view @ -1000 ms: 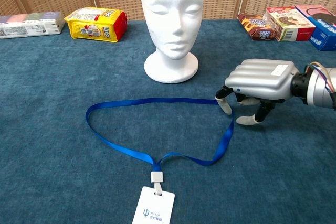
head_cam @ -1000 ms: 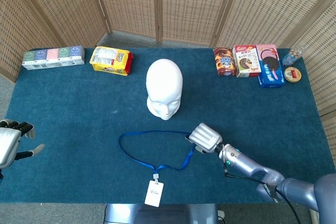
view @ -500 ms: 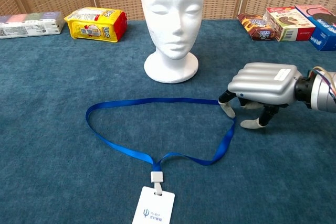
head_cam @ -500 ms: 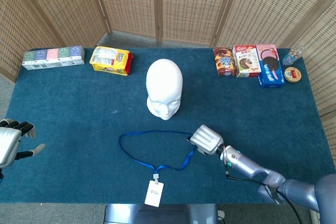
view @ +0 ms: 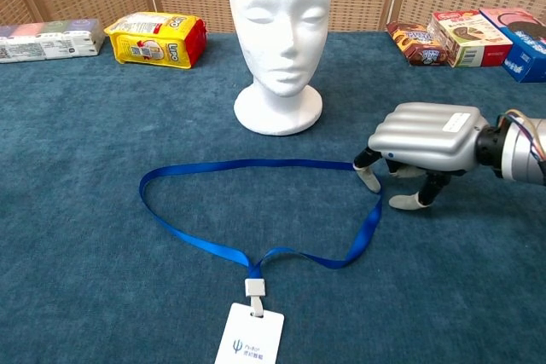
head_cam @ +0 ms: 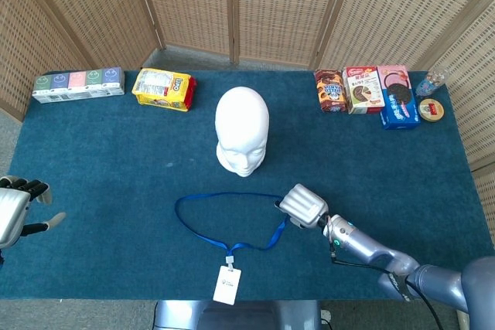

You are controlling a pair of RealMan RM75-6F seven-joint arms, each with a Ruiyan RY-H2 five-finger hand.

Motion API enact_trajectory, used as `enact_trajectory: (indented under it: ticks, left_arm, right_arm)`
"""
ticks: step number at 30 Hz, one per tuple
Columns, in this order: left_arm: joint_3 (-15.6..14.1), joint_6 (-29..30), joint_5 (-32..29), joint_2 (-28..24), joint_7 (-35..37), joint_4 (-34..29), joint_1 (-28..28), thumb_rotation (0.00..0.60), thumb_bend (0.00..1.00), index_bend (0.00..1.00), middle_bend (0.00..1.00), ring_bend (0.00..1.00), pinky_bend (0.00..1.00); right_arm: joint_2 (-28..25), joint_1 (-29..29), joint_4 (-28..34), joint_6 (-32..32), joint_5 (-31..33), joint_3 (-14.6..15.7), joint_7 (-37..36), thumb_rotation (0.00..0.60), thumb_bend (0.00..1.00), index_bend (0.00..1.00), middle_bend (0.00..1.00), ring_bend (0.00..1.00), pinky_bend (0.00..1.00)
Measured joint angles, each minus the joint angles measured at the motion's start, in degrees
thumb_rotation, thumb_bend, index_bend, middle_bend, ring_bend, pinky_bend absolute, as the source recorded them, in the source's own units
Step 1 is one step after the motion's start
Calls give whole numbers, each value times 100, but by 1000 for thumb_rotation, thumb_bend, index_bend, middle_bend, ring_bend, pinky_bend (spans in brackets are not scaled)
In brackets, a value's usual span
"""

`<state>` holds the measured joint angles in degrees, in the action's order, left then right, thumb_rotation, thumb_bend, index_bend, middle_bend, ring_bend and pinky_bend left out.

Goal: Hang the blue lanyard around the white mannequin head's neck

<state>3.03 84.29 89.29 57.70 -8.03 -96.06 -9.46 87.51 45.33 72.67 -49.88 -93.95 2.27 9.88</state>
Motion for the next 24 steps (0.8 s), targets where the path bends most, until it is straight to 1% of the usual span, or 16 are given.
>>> enact_trajectory:
  ticks: [8,24]
  left_arm:
    - [-11,6,-8,5,17,31,11,464,150,605,587,540,377]
    - [-14,17,-19,8,65,68,20,463,150,605,585,540,377]
  right_arm:
    - [80,24,-11,43,50,-10,56,553,369,473,1000,1000,1000]
    - [161,31,-40,18,109,-34,57,553,403,512,1000,1000,1000]
